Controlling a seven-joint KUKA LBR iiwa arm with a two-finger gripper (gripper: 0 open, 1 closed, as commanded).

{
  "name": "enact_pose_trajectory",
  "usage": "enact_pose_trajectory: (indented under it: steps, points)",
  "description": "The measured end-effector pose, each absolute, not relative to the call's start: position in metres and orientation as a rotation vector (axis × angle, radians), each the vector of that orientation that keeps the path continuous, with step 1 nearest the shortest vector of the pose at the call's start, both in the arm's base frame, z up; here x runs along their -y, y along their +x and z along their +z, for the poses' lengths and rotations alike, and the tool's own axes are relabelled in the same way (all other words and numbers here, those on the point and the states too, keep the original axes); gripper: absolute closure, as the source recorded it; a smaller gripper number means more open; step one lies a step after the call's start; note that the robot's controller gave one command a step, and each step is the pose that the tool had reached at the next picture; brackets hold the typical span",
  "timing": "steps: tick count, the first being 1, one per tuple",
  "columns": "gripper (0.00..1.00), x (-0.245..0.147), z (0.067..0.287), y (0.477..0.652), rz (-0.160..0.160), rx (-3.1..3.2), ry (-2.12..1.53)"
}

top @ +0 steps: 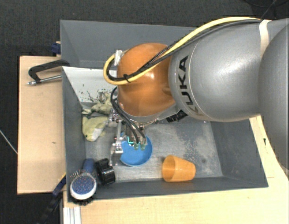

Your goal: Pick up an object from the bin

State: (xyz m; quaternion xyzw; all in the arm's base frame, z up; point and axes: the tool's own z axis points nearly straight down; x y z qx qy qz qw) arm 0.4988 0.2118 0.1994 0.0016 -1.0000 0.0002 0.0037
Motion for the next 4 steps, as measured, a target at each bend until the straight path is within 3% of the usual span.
enact_pose_trajectory:
  steps: [1, 2, 3, 4]
  points:
    - [0.0, -0.21, 0.123, 0.5, -0.007, 3.146, 0.16]
    - [0.0, -0.155, 0.079, 0.523, -0.005, 3.102, 0.52]
    - [1.0, -0.157, 0.081, 0.523, -0.009, 3.102, 0.523]
    - [1.0, -0.134, 0.21, 0.508, -0.002, 3.111, 0.523]
